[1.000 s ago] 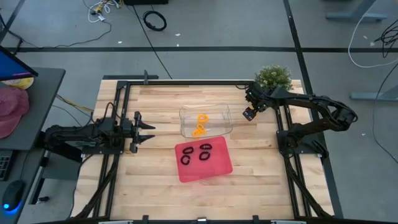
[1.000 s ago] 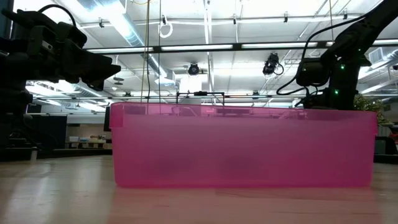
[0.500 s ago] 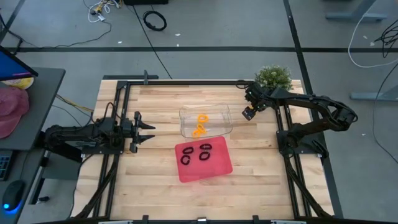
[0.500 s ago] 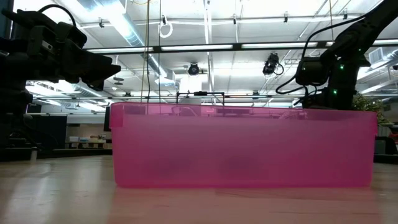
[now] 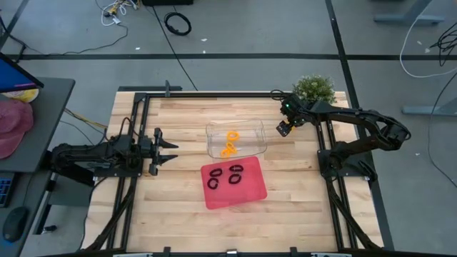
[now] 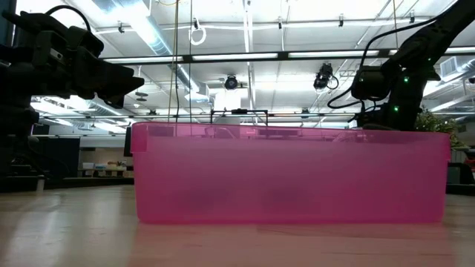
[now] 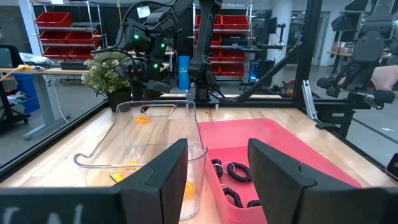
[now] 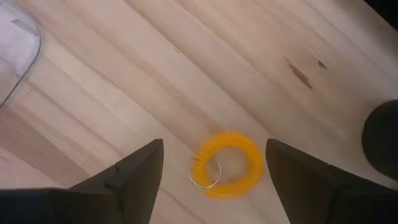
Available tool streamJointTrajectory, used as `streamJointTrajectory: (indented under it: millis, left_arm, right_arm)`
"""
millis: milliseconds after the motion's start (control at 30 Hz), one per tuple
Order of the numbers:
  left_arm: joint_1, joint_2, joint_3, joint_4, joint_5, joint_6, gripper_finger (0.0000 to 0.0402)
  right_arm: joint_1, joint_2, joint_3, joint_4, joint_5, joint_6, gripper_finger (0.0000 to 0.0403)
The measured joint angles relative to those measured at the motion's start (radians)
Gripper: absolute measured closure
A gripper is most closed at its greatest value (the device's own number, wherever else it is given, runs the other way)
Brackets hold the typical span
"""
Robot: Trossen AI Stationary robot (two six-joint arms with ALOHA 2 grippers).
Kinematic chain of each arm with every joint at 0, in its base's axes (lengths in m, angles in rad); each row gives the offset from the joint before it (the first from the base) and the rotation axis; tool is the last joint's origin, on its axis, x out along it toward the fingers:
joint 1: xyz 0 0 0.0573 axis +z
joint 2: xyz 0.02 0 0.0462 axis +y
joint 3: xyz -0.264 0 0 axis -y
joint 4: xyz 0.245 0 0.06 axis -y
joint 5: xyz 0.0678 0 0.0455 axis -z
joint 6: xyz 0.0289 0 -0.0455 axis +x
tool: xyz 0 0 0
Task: Sort spring keychains
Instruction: Put the yellow spring keychain into the transparent bin
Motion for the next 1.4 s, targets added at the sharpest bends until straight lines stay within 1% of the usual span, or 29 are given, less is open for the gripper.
streamJointTrajectory:
  millis: [333,467,700,867,1033,1267,1400]
  left_arm:
    - [0.0,0.0,0.0,0.0,0.0,0.0,0.0229]
    - [0.0,0.0,0.0,0.0,0.0,0.0,0.0229]
    - [0.0,0.0,0.0,0.0,0.0,0.0,0.0229]
    - [0.0,0.0,0.0,0.0,0.0,0.0,0.0229]
    - [0.0,0.0,0.0,0.0,0.0,0.0,0.0229]
    - [0.0,0.0,0.0,0.0,0.0,0.0,0.0229]
    - [0.0,0.0,0.0,0.0,0.0,0.0,0.0229]
  right_arm:
    - [-0.001,0.06,0.0,0.001,0.001,0.018,0.0117]
    - [-0.013,0.086,0.0,0.03,-0.001,0.023,0.0117]
    - [-0.049,0.134,0.0,0.0,-0.007,0.042,0.0117]
    - [-0.059,0.168,0.0,0.01,-0.006,0.035,0.0117]
    - [-0.059,0.172,0.0,0.047,-0.006,0.031,0.0117]
    - [-0.058,0.172,-0.001,0.054,-0.006,0.031,0.0117]
    - [-0.059,0.172,-0.028,0.092,-0.009,0.038,0.0117]
